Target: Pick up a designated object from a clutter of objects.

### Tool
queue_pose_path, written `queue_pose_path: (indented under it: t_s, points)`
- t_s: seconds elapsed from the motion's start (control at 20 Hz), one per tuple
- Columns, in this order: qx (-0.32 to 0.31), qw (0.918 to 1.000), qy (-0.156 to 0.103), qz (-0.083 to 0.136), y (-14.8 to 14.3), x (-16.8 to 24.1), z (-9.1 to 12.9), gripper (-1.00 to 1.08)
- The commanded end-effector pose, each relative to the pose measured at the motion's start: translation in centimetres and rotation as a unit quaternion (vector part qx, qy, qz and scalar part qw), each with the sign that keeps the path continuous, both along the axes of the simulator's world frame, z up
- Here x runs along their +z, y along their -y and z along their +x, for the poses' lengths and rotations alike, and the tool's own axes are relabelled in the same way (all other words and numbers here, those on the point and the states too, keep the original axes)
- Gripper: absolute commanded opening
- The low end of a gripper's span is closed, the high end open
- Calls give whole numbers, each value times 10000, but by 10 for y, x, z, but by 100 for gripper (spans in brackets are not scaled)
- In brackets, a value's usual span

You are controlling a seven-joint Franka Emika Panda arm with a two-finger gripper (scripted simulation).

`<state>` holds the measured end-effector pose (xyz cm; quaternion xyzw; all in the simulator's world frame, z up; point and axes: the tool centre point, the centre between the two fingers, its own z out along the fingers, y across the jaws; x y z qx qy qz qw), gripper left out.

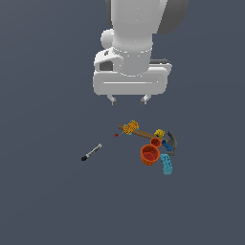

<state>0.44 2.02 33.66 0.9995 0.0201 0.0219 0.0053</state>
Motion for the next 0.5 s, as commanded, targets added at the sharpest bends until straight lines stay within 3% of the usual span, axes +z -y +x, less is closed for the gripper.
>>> queue_pose_path:
  t_s: [0.0,0.45]
  points:
    - [0,10000,0,0,0,0,0,100]
    - [49,9999,85,-90,7,10,0,100]
